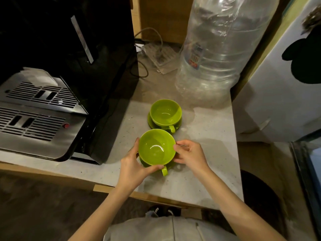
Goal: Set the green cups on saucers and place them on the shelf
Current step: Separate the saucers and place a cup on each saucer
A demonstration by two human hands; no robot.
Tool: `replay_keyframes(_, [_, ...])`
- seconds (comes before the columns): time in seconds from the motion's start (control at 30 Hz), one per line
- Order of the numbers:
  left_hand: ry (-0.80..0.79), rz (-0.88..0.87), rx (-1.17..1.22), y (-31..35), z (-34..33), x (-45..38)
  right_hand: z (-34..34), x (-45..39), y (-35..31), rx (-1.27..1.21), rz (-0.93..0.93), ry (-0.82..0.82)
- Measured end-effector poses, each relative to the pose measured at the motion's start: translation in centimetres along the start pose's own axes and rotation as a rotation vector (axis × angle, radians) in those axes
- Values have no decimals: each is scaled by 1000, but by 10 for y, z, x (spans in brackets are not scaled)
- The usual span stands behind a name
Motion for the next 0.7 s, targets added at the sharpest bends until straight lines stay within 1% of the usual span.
replay_keyframes(0.23, [2, -26, -7, -4, -8, -4, 6, 0, 4, 24, -4, 33])
replay_keyframes(0.4, [-14, -31, -10, -5, -9, -7, 5, -2, 4, 65, -23, 18])
replay_keyframes(0.47, [-46, -6, 7, -5, -10, -6, 6, -3, 5, 124, -36, 15])
replay_keyframes(0.57, [-140, 60, 90, -10, -9, -5, 17, -6, 1, 196, -22, 63])
replay_keyframes(0.63, [-124, 127, 94, -21, 1, -10, 28, -8, 1, 193, -65, 95])
replay_keyframes(0.7, [-77, 222, 39, -36, 14, -19, 31, -10, 8, 210, -171, 60])
Point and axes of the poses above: each hand's wrist, its own x-axis away from the middle knuckle, its own z-axis out of the back of the hand, y = z × x, the point moved 8 cm from there along -x, towards the middle knuckle, and after that the axes turned 1 degree about -x, right-handed, at the moved point
